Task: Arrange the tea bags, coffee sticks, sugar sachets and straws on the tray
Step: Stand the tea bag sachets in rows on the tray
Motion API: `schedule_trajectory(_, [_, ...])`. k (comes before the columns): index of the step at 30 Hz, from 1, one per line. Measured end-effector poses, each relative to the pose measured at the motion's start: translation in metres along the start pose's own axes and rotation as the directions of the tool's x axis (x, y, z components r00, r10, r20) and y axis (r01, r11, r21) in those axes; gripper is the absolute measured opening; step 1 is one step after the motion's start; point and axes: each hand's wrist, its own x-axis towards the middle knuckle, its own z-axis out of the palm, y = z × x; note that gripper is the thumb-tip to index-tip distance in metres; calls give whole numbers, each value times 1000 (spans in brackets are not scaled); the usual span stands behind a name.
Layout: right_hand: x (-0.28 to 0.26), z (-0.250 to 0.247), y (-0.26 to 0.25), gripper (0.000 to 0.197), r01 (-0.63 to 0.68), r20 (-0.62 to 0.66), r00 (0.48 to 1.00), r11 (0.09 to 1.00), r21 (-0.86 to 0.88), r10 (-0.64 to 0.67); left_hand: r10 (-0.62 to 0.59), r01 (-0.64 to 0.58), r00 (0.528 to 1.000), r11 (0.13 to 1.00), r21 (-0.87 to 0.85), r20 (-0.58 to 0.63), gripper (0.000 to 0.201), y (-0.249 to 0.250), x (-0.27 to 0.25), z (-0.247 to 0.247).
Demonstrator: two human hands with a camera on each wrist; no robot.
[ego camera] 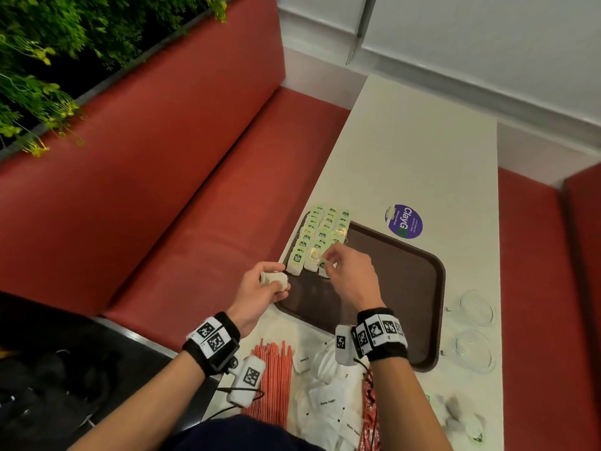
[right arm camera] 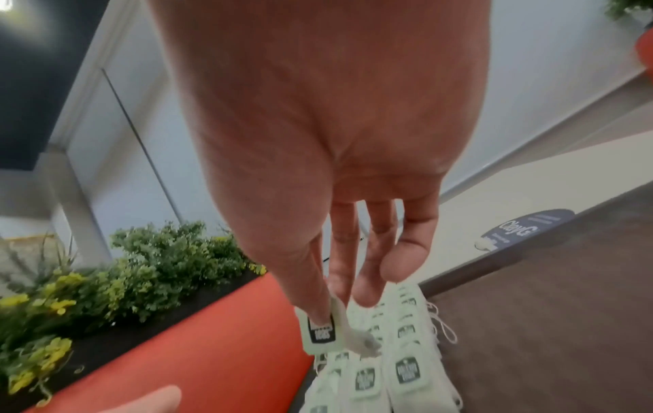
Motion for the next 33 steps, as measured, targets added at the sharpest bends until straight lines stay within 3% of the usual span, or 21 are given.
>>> schedule_trajectory(5, [15, 20, 6, 15, -27, 194, 980, 999, -37, 34, 15, -15, 1000, 999, -30, -2, 32, 1, -2, -5])
schedule_trajectory(9, [29, 31, 5, 18, -53, 231, 970, 994, -91, 73, 23, -22, 1000, 998, -53, 2, 33, 5, -4, -6])
schedule_trajectory(20, [44, 43, 4, 20, -107, 147, 981, 986, -125, 125, -13, 15, 1000, 994, -104, 20, 33, 12, -5, -8])
schedule_trajectory(25, [46, 42, 1, 18, -104, 94, 989, 987, -119, 116, 0, 4, 999, 995, -97, 38, 32, 14, -5, -6])
schedule_trajectory(29, [40, 40, 1, 29, -52, -20, 999, 992, -116, 50, 13, -10, 999, 994, -107, 31, 32, 16, -4, -5])
schedule_trajectory(31, [34, 38, -2, 27, -23, -78, 997, 998, -53, 19, 18, -15, 999, 993, -115, 27, 32, 17, -4, -5])
schedule_trajectory(33, [26, 34, -7, 24, 21, -81, 997, 993, 115, -11, 24, -21, 999, 992, -121, 25, 32, 17, -4, -5])
